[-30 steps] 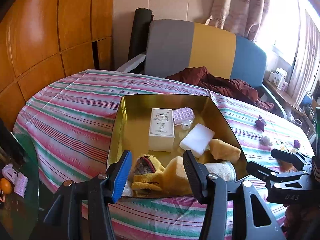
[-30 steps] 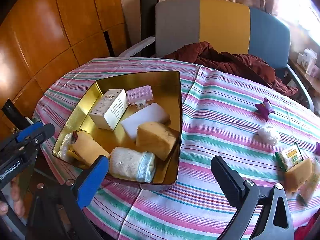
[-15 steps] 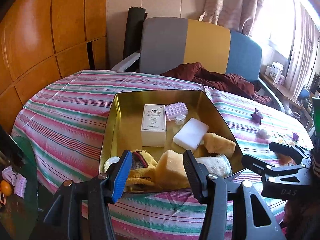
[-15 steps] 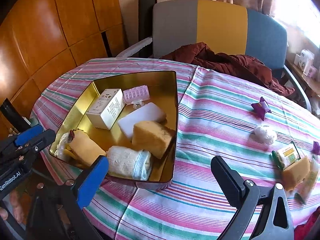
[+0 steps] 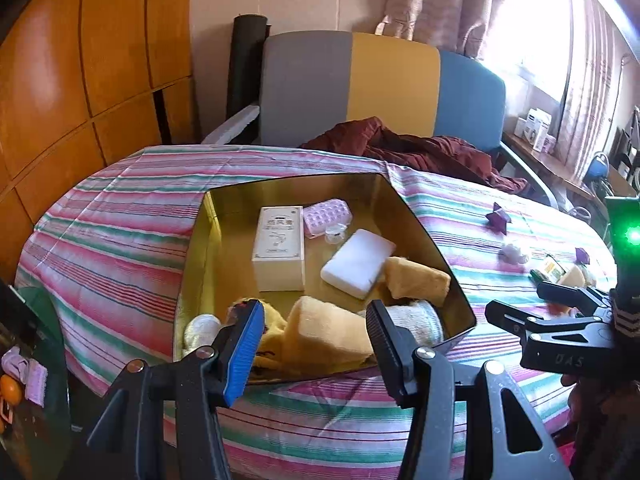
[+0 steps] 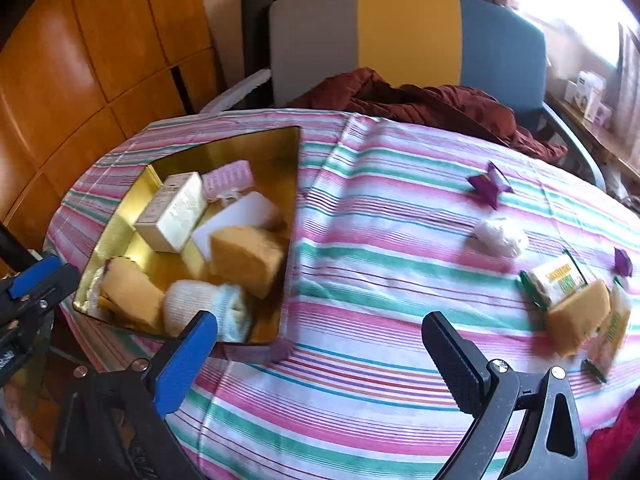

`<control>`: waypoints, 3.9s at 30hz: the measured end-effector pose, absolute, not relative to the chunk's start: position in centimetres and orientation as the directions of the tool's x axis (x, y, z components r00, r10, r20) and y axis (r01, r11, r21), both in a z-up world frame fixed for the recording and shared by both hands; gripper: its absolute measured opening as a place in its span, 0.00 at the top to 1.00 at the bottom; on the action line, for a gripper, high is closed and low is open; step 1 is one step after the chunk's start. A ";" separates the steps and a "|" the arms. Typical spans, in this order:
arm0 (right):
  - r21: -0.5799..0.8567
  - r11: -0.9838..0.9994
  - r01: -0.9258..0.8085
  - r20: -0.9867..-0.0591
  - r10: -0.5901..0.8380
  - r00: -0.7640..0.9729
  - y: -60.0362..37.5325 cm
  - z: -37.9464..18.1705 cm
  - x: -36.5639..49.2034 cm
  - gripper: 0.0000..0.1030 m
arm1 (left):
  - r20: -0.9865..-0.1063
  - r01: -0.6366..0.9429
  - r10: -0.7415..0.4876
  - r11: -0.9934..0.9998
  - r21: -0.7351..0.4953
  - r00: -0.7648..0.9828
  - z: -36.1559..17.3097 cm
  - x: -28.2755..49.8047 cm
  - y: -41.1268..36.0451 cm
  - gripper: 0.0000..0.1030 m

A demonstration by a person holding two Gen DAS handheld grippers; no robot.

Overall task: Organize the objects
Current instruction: 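Release both items in the tray and withdraw both grippers, then grasp the wrapped white bundle with the left gripper while the right gripper grasps the WEIDAN snack bag, then carry the bundle into the tray with the left gripper while the right gripper carries the snack bag in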

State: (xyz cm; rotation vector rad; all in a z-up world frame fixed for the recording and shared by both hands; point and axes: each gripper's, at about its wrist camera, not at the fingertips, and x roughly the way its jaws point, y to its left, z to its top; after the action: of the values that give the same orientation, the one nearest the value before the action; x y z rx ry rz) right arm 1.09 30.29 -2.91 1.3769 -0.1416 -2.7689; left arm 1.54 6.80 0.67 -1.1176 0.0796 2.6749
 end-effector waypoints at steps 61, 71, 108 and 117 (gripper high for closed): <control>0.248 -0.665 -0.705 -0.838 0.218 -0.500 63.8 -5.2 8.1 0.11 | -0.876 -0.680 0.380 -0.728 -0.085 -0.296 -9.5 -10.1 43.9 0.47; 0.052 -0.761 -0.647 -0.895 0.252 -0.369 62.3 -7.8 5.0 0.45 | -0.859 -0.691 0.375 -0.722 -0.036 -0.347 -9.7 -9.2 41.9 0.71; 0.225 -0.943 -0.245 -0.671 0.032 -0.741 49.4 1.4 5.1 0.56 | -0.711 -0.497 0.471 -0.845 -0.195 -0.522 0.4 -0.9 18.6 0.72; 0.254 -0.965 0.061 -0.690 -0.224 -0.688 36.6 1.4 -0.2 0.56 | -0.673 -0.283 0.348 -0.936 -0.210 -0.653 1.7 -1.3 7.4 0.72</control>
State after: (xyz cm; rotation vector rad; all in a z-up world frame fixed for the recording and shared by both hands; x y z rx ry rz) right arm -0.19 36.56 1.39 1.1596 -0.3168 -2.7325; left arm -1.26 7.41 1.71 -1.0742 -0.1226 2.5744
